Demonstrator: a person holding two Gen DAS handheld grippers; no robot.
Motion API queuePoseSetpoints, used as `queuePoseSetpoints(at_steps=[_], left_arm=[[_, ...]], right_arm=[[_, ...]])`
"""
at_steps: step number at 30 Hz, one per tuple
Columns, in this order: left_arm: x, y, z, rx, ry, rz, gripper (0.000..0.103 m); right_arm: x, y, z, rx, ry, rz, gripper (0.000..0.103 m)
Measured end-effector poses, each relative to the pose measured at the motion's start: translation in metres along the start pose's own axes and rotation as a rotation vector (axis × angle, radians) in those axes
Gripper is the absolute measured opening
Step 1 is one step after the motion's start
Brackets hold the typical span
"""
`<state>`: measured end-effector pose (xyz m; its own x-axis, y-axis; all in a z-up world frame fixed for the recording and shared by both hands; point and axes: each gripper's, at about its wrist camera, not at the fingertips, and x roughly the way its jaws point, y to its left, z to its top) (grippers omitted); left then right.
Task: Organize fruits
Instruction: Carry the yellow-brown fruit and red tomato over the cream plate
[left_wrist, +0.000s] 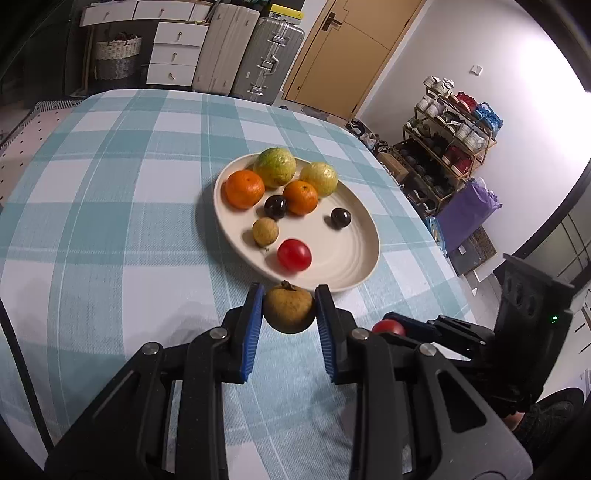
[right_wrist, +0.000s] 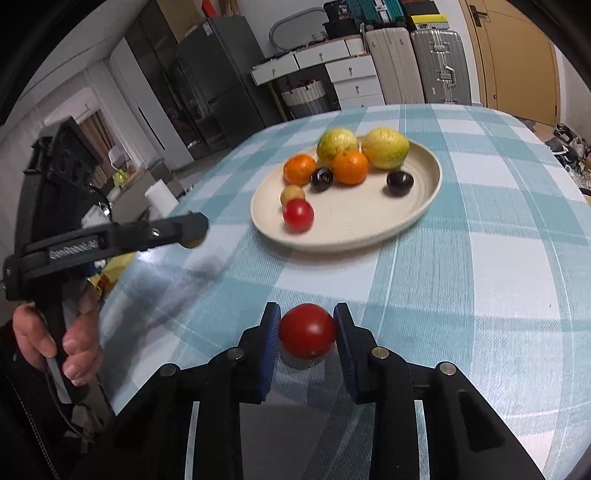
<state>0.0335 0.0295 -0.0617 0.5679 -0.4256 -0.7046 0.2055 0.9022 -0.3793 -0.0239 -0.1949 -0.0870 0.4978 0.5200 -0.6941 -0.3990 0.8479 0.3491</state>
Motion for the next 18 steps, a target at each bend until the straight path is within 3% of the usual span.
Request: queuePoseSetpoints(at_steps=[8,18], left_arm=[[0.021,-0.008,0.031,0.013,0.011,0.007,0.025],[0.053,-0.023,0.068,0.041,0.01,-0.008,0.025]], right_arm=[[-0.011,-0.003,0.03,0.006,-0.085,0.017,0.03],[-0.007,-0.024,0.071,0.037,-0.116,0.005,0.03]])
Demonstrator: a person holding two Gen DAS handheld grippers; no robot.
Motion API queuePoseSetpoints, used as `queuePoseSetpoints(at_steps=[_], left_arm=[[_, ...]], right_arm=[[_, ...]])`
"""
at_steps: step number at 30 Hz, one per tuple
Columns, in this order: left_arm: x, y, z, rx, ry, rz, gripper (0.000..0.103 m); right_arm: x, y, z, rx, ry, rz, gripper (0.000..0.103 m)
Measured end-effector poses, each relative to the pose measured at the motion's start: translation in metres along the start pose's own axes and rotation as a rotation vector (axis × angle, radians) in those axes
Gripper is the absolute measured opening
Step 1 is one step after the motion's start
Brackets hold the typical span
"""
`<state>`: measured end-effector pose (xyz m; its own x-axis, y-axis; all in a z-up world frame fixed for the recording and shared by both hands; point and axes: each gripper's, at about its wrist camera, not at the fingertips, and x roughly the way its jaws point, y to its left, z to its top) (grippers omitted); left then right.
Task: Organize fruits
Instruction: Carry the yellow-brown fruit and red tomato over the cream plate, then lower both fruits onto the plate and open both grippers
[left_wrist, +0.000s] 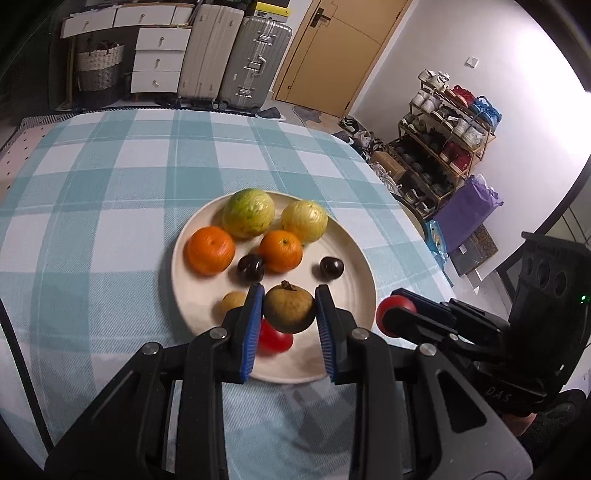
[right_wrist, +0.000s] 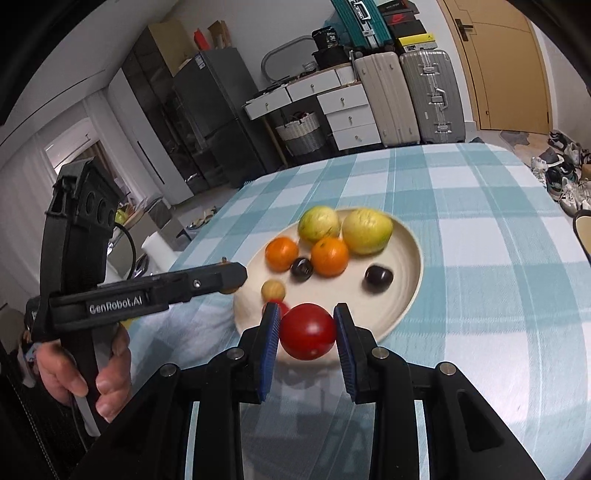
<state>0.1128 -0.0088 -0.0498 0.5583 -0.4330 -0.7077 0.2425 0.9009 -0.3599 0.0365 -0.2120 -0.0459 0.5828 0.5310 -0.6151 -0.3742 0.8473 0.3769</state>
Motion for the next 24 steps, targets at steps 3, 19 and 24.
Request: queuePoseSetpoints(at_steps=[3,19,24], left_arm=[[0.012,-0.001,0.008,-0.005,0.014,-0.012,0.025],[0.058,-0.005,0.018,0.016,0.089,-0.032,0.025],[0.068,-0.003,0.017,0.012,0.105,-0.026,0.025]], right_arm=[[0.003,-0.003,0.01,-0.002,-0.007,-0.004,0.03],[0.036,-0.026,0.034,0.049,-0.004,-0.002,0.03],[0.044,-0.027,0.037,0.052,0.005,0.002,0.031]])
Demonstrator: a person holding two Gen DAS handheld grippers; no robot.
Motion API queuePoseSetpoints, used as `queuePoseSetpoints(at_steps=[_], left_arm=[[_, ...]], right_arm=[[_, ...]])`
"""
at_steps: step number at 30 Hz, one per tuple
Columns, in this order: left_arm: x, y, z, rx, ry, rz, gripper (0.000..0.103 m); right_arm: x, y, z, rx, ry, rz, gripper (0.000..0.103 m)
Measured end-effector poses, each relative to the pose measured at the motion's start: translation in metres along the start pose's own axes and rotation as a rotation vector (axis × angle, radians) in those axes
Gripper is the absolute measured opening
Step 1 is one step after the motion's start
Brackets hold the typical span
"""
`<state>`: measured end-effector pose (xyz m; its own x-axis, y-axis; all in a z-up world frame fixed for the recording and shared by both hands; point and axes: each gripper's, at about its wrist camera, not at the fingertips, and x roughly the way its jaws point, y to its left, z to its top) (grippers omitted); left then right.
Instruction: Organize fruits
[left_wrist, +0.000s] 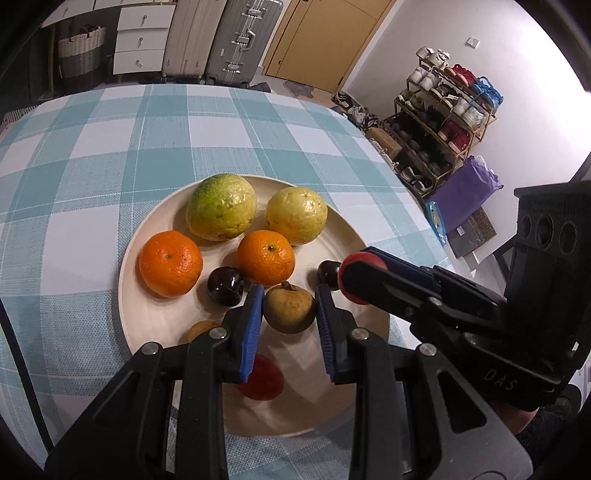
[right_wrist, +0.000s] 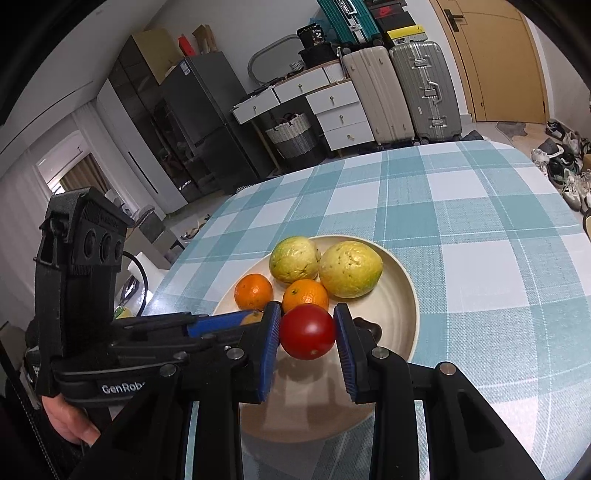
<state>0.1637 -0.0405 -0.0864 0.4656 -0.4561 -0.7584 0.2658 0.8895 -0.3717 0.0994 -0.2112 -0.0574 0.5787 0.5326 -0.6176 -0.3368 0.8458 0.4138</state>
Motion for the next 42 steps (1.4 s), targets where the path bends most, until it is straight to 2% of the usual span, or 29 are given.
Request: queuePoseSetpoints(at_steps=[6,8,9,10,11,15,18,21,28,32,35,38,40,41,42], left_arm=[[0.005,0.005,0.002,-0.031,0.001,0.013,0.027],[0.003,0.006,0.004,-0.042,-0.009,0.068,0.03],[0.0,0.007,0.004,-0.049,-0.016,0.075,0.031],[-0.004,0.008,0.005,-0.055,-0.025,0.059,0.031],[-0.008,0.009,0.006,-0.061,-0.033,0.048,0.033],[-0.027,0.005,0.007,-0.048,-0.082,0.035,0.047],[-0.038,0.0,0.006,-0.042,-0.099,0.009,0.049],[-0.051,-0.006,0.002,-0.027,-0.126,0.016,0.051],[-0.084,-0.02,-0.012,0.019,-0.216,0.1,0.059],[-0.105,-0.028,-0.021,0.049,-0.295,0.179,0.078],[-0.124,-0.032,-0.028,0.059,-0.378,0.252,0.082],[-0.137,-0.033,-0.033,0.063,-0.42,0.31,0.087],[-0.144,-0.034,-0.035,0.065,-0.438,0.345,0.092],[-0.147,-0.035,-0.037,0.064,-0.446,0.363,0.1],[-0.15,-0.035,-0.039,0.063,-0.457,0.381,0.103]], right_arm=[[0.011,-0.002,0.001,0.015,0.025,-0.019,0.031],[0.01,-0.003,0.002,0.019,0.011,-0.022,0.036],[0.009,-0.003,0.003,0.021,0.004,-0.025,0.046],[0.006,-0.003,0.003,0.026,-0.005,-0.025,0.05],[0.003,-0.003,0.004,0.03,-0.015,-0.02,0.05],[-0.014,-0.004,0.005,0.027,-0.058,-0.04,0.052],[-0.023,-0.009,0.003,0.044,-0.079,-0.056,0.062],[-0.033,-0.011,-0.001,0.056,-0.098,-0.067,0.062],[-0.06,0.0,-0.005,0.017,-0.165,-0.103,0.078],[-0.076,0.012,-0.006,-0.02,-0.218,-0.107,0.087],[-0.086,0.021,-0.006,-0.049,-0.262,-0.108,0.092],[-0.094,0.03,-0.009,-0.073,-0.304,-0.12,0.099],[-0.1,0.035,-0.011,-0.088,-0.332,-0.13,0.102],[-0.103,0.038,-0.012,-0.097,-0.348,-0.136,0.102],[-0.106,0.04,-0.014,-0.106,-0.362,-0.141,0.103]])
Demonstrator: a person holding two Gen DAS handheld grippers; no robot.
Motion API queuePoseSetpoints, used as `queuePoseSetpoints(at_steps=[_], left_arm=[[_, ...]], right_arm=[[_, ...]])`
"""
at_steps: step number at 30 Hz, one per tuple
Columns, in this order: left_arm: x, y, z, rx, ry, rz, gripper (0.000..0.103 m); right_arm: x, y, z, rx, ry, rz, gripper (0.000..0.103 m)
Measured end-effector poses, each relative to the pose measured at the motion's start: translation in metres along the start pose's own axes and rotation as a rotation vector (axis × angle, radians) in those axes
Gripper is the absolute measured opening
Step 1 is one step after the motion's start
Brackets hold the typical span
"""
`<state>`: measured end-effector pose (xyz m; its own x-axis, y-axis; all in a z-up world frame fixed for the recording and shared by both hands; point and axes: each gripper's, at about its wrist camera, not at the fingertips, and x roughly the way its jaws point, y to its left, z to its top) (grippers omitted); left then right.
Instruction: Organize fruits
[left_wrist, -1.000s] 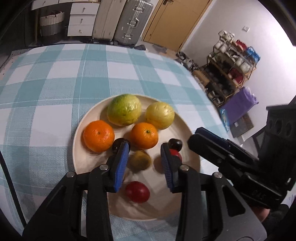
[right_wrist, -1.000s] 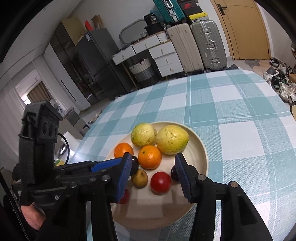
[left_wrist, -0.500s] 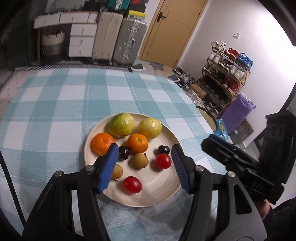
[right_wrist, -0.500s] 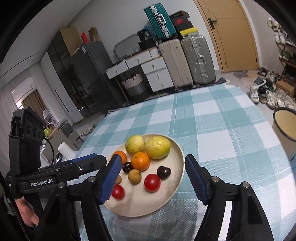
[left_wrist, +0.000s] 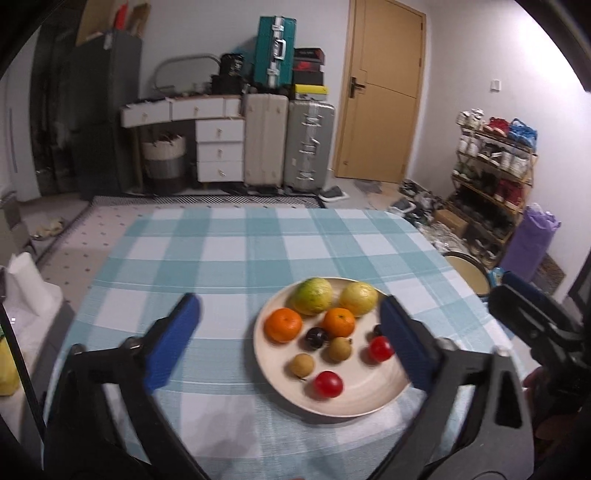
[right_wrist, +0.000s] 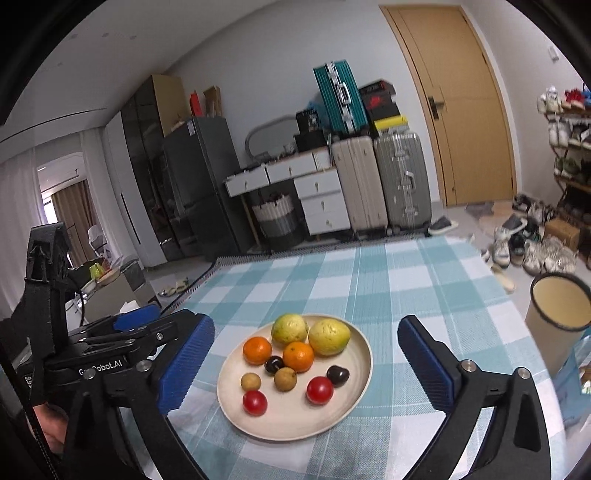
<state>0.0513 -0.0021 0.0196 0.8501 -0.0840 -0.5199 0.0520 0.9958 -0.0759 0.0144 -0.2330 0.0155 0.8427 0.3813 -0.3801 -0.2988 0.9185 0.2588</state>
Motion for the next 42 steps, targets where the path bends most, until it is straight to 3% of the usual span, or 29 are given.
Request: queuePoseSetpoints(at_steps=[15,22,34,42], left_arm=[[-0.039,0.013,-0.023,0.019,-0.129,0.121,0.103],[-0.051,0.019,-0.042,0.019,-0.169,0.121,0.103],[-0.061,0.025,-0.063,0.02,-0.234,0.131,0.103],[-0.06,0.032,-0.073,0.022,-0.253,0.152,0.103]], right_arm=[[-0.032,0.021,-0.009,-0.095,-0.125,-0.039,0.103],[-0.04,0.024,-0.022,-0.127,-0.175,-0.051,0.103],[-0.058,0.031,-0.044,-0.251,-0.279,-0.157,0.103],[-0.056,0.032,-0.062,-0.307,-0.283,-0.185,0.103]])
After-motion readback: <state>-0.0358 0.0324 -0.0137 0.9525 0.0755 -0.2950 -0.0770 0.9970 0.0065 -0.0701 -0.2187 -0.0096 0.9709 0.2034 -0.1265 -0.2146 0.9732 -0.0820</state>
